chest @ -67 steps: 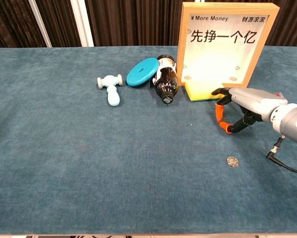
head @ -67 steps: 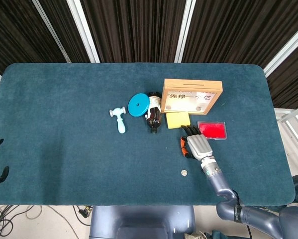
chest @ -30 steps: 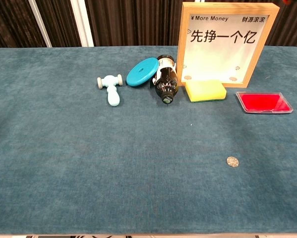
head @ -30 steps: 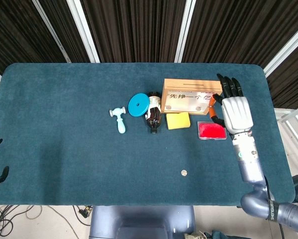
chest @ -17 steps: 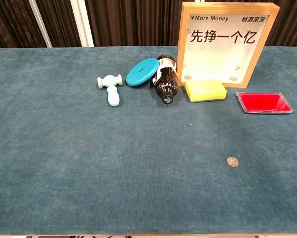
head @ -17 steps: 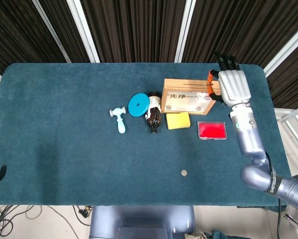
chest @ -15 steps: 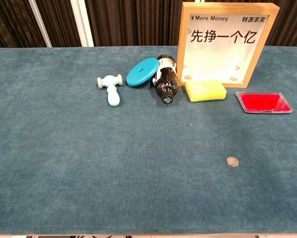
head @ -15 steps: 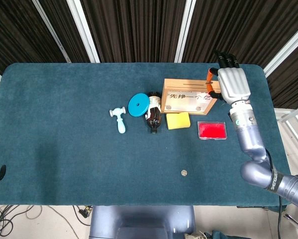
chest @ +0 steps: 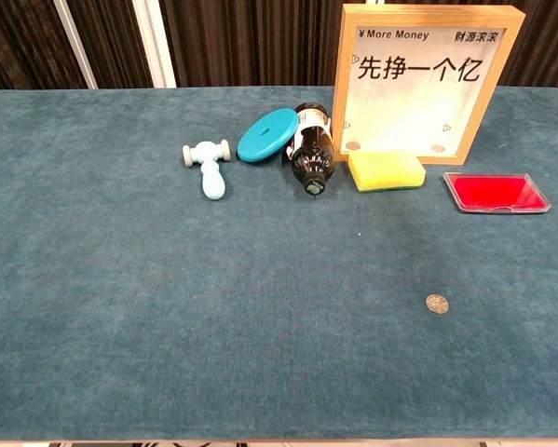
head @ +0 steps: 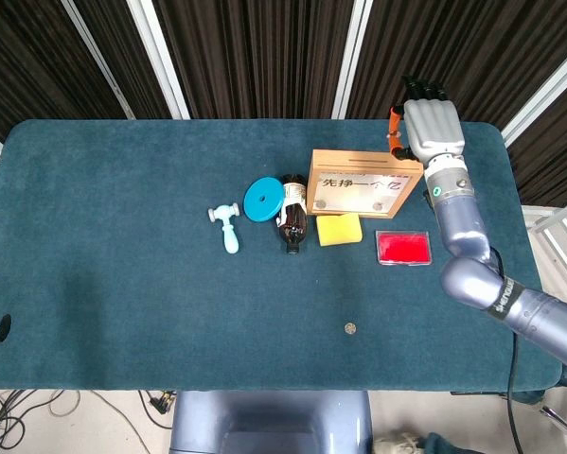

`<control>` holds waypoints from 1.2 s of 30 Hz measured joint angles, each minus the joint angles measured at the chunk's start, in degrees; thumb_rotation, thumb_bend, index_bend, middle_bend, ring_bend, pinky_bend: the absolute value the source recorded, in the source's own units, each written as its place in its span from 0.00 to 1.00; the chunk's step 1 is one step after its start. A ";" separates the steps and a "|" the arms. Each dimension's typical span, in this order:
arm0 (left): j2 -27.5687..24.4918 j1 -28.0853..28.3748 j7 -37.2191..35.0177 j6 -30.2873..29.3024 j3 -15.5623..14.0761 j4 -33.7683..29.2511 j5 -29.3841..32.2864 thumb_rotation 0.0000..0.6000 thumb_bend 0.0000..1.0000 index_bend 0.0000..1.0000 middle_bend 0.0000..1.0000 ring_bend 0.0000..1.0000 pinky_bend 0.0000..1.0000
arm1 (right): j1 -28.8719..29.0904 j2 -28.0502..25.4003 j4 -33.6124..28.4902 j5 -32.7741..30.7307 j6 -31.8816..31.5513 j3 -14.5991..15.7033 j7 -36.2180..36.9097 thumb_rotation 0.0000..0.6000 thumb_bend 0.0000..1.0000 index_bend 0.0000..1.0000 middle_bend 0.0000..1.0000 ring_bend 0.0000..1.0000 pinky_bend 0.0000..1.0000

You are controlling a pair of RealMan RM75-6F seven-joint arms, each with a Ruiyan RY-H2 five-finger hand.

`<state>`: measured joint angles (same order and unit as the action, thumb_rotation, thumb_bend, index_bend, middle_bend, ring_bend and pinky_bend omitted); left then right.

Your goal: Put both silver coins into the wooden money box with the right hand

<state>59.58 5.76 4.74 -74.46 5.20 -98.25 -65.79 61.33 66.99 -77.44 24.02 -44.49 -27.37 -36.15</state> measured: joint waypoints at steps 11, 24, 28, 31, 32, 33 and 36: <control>-0.40 0.07 -0.89 0.35 -0.05 -0.18 -0.16 1.00 0.40 0.06 0.00 0.00 0.00 | 3.97 4.56 5.49 -3.99 0.05 4.52 -1.14 1.00 0.55 0.70 0.01 0.00 0.00; -0.52 0.04 -1.50 0.16 -0.12 -0.09 -0.66 1.00 0.40 0.06 0.00 0.00 0.00 | 5.27 4.03 3.67 -6.63 -0.98 6.03 -1.11 1.00 0.55 0.70 0.01 0.00 0.00; -0.55 0.04 -1.66 0.14 -0.16 -0.07 -0.82 1.00 0.40 0.06 0.00 0.00 0.00 | 5.38 3.64 2.68 -7.23 -1.07 6.58 -1.05 1.00 0.55 0.70 0.01 0.00 0.00; -0.58 0.03 -1.77 0.18 -0.22 -0.06 -0.90 1.00 0.40 0.06 0.00 0.00 0.00 | 5.43 3.39 2.10 -7.57 -1.11 7.07 -0.98 1.00 0.55 0.70 0.01 0.00 0.00; -0.58 0.03 -1.78 0.16 -0.22 -0.07 -0.91 1.00 0.40 0.06 0.00 0.00 0.00 | 5.47 3.34 1.95 -7.60 -1.14 7.23 -0.99 1.00 0.55 0.70 0.01 0.00 0.00; -0.59 0.03 -1.80 0.16 -0.22 -0.07 -0.92 1.00 0.40 0.06 0.00 0.00 0.00 | 5.52 3.31 1.83 -7.62 -1.21 7.38 -0.99 1.00 0.55 0.70 0.01 0.00 0.00; -0.61 0.04 -1.87 0.18 -0.22 -0.08 -0.91 1.00 0.40 0.06 0.00 0.00 0.00 | 5.71 3.32 1.61 -7.68 -1.47 7.75 -0.91 1.00 0.55 0.70 0.01 0.00 0.00</control>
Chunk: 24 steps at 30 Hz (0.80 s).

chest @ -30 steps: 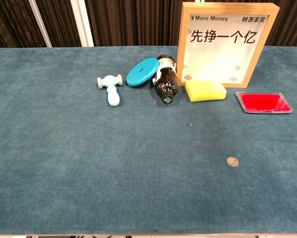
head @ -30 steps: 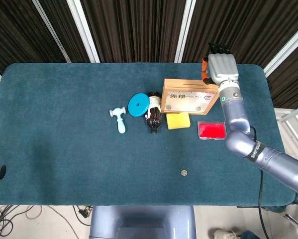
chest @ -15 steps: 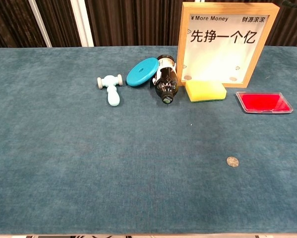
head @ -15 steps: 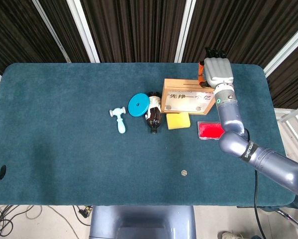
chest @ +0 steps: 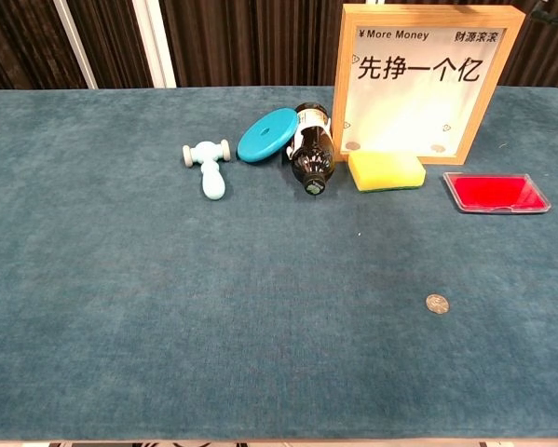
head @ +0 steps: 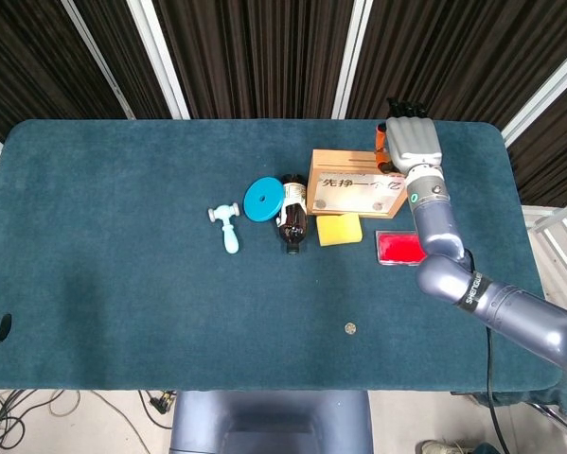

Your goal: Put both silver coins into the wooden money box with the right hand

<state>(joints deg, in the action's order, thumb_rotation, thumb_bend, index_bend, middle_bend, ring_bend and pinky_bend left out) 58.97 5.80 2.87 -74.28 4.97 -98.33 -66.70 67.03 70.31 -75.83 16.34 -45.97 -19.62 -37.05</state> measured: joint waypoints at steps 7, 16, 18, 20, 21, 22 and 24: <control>-0.12 0.04 -0.17 0.19 -0.02 -0.09 0.11 1.00 0.40 0.06 0.00 0.00 0.00 | 0.27 0.15 -0.35 -0.10 0.05 0.92 0.23 1.00 0.55 0.70 0.01 0.00 0.00; -0.25 0.05 -0.34 0.27 0.00 -0.17 0.26 1.00 0.40 0.06 0.00 0.00 0.00 | 0.59 0.56 0.20 -0.23 0.12 1.59 0.88 1.00 0.55 0.70 0.01 0.00 0.00; -0.24 0.06 -0.30 0.27 -0.01 -0.18 0.27 1.00 0.40 0.06 0.00 0.00 0.00 | 0.65 0.65 0.39 -0.20 0.14 1.72 0.96 1.00 0.55 0.70 0.01 0.00 0.00; -0.25 0.05 -0.30 0.26 0.00 -0.19 0.31 1.00 0.40 0.06 0.00 0.00 0.00 | 0.69 0.76 0.66 -0.28 0.28 1.84 1.11 1.00 0.55 0.70 0.01 0.00 0.00; -0.26 0.05 -0.31 0.27 0.00 -0.20 0.34 1.00 0.40 0.06 0.00 0.00 0.00 | 0.71 0.81 0.80 -0.33 0.37 1.89 1.17 1.00 0.55 0.70 0.01 0.00 0.00; -0.26 0.06 -0.30 0.28 0.00 -0.19 0.36 1.00 0.40 0.06 0.00 0.00 0.00 | 0.74 0.89 1.02 -0.38 0.52 1.97 1.24 1.00 0.55 0.70 0.01 0.00 0.00; -0.27 0.05 -0.31 0.25 -0.01 -0.22 0.36 1.00 0.40 0.06 0.00 0.00 0.00 | 0.76 1.01 1.40 -0.51 0.83 2.20 1.31 1.00 0.55 0.70 0.01 0.00 0.00</control>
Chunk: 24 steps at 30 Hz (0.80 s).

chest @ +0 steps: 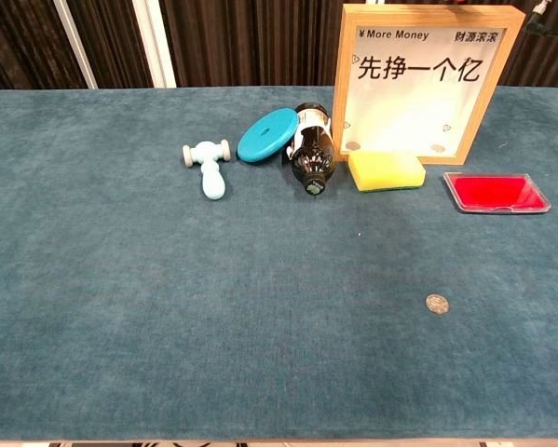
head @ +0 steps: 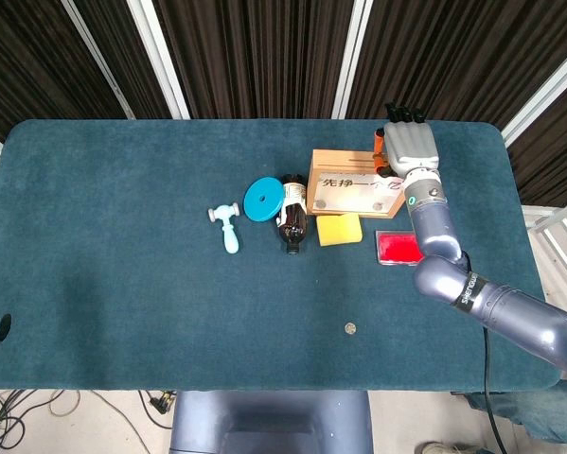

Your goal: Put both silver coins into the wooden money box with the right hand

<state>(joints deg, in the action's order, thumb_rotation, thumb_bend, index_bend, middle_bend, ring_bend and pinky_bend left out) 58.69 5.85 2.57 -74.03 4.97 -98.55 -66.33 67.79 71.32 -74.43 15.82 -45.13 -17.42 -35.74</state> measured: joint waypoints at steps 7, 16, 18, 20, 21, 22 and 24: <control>0.01 -0.01 0.08 -0.01 -0.01 -0.01 0.12 1.00 0.40 0.06 0.00 0.00 0.00 | 0.16 0.44 1.20 0.32 0.75 0.45 0.62 1.00 0.55 0.70 0.01 0.00 0.00; -0.04 0.06 0.15 0.10 0.00 -0.11 0.26 1.00 0.40 0.06 0.00 0.00 0.00 | 0.45 0.74 1.85 0.75 1.01 0.76 1.21 1.00 0.55 0.70 0.01 0.00 0.00; -0.05 0.06 0.06 0.10 0.00 -0.10 0.24 1.00 0.40 0.06 0.00 0.00 0.00 | 0.51 0.85 2.05 0.63 1.08 0.85 1.25 1.00 0.55 0.70 0.01 0.00 0.00; -0.06 0.05 0.00 0.07 0.01 -0.09 0.23 1.00 0.40 0.06 0.00 0.00 0.00 | 0.58 1.01 2.32 0.47 1.19 0.98 1.29 1.00 0.55 0.69 0.01 0.00 0.00; -0.07 0.04 -0.01 0.07 0.01 -0.09 0.24 1.00 0.40 0.06 0.00 0.00 0.00 | 0.61 1.05 2.41 0.40 1.26 1.04 1.29 1.00 0.55 0.69 0.01 0.00 0.00; -0.08 0.03 -0.05 0.08 0.00 -0.09 0.26 1.00 0.40 0.06 0.00 0.00 0.00 | 0.64 1.08 2.48 0.33 1.34 1.14 1.29 1.00 0.55 0.69 0.01 0.00 0.00; -0.09 0.05 -0.05 0.12 0.00 -0.08 0.29 1.00 0.40 0.06 0.00 0.00 0.00 | 0.67 1.08 2.42 0.31 1.37 1.23 1.30 1.00 0.55 0.69 0.01 0.00 0.00</control>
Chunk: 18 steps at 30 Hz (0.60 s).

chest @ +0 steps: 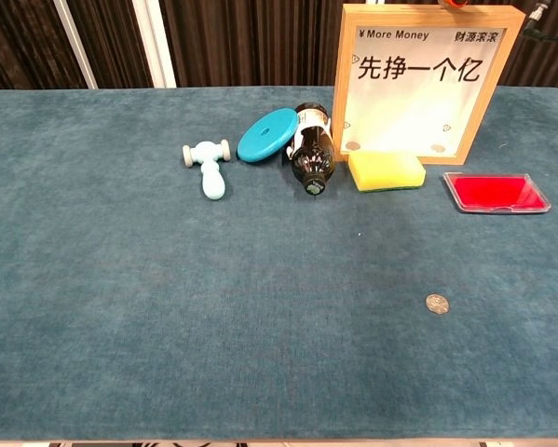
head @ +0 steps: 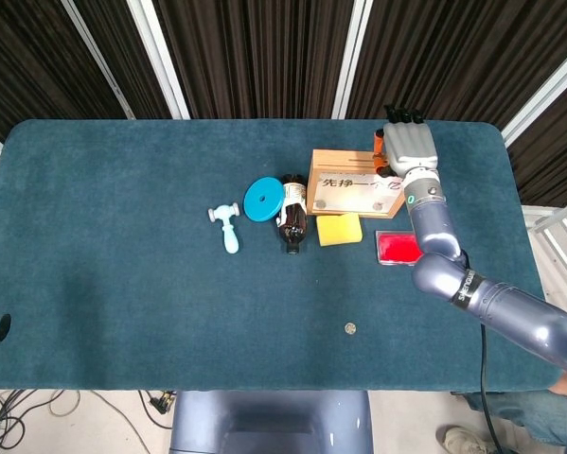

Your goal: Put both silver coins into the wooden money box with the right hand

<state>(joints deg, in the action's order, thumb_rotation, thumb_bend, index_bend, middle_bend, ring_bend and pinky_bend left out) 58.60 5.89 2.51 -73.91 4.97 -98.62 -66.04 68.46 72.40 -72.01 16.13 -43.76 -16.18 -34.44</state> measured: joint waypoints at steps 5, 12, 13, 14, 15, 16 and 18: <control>-0.02 0.04 0.08 0.10 -0.01 -0.02 0.11 1.00 0.40 0.06 0.00 0.00 0.00 | 0.08 -0.10 -0.13 0.07 0.05 0.13 0.17 1.00 0.55 0.69 0.01 0.00 0.00; -0.10 0.09 0.16 0.20 -0.07 -0.12 0.08 1.00 0.40 0.05 0.00 0.00 0.00 | 0.17 -0.10 -0.18 0.01 0.13 0.52 0.20 1.00 0.55 0.69 0.01 0.00 0.00; -0.11 0.08 0.15 0.14 -0.08 -0.12 -0.01 1.00 0.40 0.05 0.00 0.00 0.00 | 0.21 -0.02 -0.09 -0.02 0.12 0.56 0.26 1.00 0.55 0.69 0.01 0.00 0.00; -0.11 0.07 0.15 0.06 -0.09 -0.10 -0.10 1.00 0.40 0.05 0.00 0.00 0.00 | 0.20 0.00 -0.04 -0.01 0.11 0.58 0.31 1.00 0.55 0.69 0.01 0.00 0.00; -0.09 0.05 0.16 0.03 -0.10 -0.08 -0.11 1.00 0.40 0.05 0.00 0.00 0.00 | 0.20 0.04 0.02 0.01 0.13 0.62 0.35 1.00 0.55 0.69 0.01 0.00 0.00; -0.09 0.05 0.16 0.06 -0.10 -0.08 -0.05 1.00 0.40 0.05 0.00 0.00 0.00 | 0.22 0.11 0.14 0.01 0.19 0.67 0.38 1.00 0.55 0.69 0.01 0.00 0.00; -0.11 0.08 0.19 0.17 -0.08 -0.11 0.17 1.00 0.40 0.05 0.00 0.00 0.00 | 0.26 0.25 0.39 0.00 0.26 0.78 0.37 1.00 0.55 0.69 0.01 0.00 0.00</control>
<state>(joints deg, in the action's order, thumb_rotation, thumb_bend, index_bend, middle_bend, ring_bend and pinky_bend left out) 58.49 5.97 2.70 -73.74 4.89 -98.73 -65.87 68.72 72.65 -71.62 16.13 -43.49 -15.40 -34.07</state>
